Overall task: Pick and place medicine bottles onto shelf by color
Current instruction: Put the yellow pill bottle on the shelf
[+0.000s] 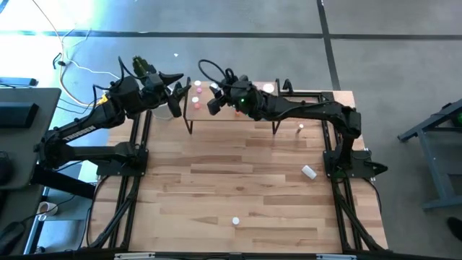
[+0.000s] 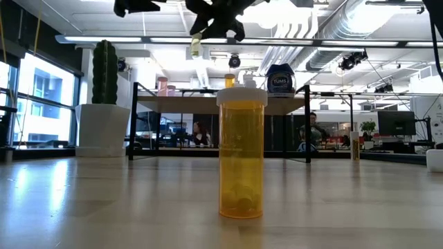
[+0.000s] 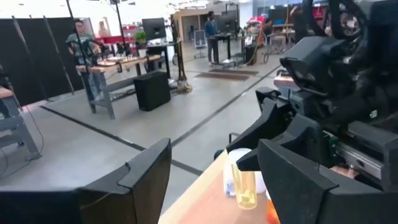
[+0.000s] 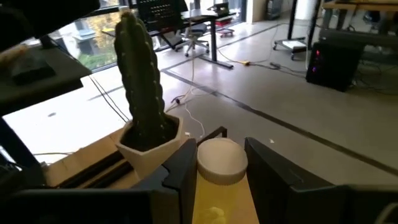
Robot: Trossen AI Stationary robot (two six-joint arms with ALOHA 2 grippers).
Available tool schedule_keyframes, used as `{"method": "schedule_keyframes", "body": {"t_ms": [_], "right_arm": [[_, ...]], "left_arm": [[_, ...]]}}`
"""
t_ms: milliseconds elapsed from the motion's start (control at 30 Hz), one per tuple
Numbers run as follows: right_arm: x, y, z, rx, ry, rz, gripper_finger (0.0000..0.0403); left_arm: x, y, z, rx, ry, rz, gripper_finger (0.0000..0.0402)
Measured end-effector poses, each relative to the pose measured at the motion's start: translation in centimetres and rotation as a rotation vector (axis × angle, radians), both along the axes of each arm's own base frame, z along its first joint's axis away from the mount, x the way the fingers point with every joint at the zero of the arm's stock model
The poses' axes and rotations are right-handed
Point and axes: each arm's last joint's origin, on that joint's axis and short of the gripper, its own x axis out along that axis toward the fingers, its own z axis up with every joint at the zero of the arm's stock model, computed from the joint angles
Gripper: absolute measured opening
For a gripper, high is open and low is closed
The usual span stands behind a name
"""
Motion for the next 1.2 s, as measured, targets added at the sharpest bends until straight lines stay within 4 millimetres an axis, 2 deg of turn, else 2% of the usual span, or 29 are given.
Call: {"method": "schedule_keyframes", "body": {"t_ms": [367,567,1000,1200], "right_arm": [[1.4,2.5,-1.4,0.036,-0.03,-0.011,0.0103],[2.7,3.6,-3.3,0.046,-0.01,-0.016,0.0104],[6.2,3.8,-8.7,-0.031,0.017,0.031,0.0104],[7.0,3.8,-9.9,-0.132,0.066,0.096,0.0104]], "left_arm": [[0.0,0.0,-0.1,-0.007,0.01,0.0,0.0227],[-0.3,-0.2,0.1,0.003,-0.004,0.001,0.0227],[-1.0,-0.6,0.3,0.022,0.012,0.008,0.0227],[-1.0,-0.6,0.1,0.011,0.03,0.012,0.0227]]}}
